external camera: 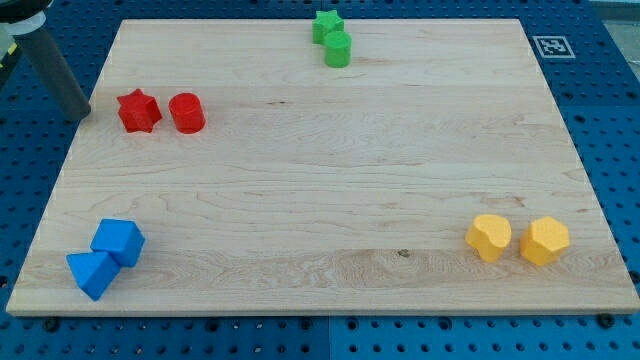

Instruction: Place the red circle vertically below the green circle

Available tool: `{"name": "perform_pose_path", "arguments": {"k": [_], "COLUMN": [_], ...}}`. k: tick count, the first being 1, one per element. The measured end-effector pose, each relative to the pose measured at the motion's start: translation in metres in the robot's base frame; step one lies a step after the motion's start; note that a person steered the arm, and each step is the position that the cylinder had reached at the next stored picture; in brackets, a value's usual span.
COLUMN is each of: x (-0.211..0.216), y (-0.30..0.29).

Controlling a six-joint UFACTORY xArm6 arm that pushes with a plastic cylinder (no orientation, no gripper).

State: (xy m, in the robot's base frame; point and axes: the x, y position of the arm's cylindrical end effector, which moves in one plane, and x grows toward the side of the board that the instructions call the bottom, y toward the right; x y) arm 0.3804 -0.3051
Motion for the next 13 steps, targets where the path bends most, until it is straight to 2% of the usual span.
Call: {"name": "perform_pose_path", "arguments": {"k": [2, 5, 9, 12, 13], "x": [-0.003, 0.000, 0.009, 0.010, 0.027], "y": [0.005, 0.081, 0.132, 0.238, 0.277]}}
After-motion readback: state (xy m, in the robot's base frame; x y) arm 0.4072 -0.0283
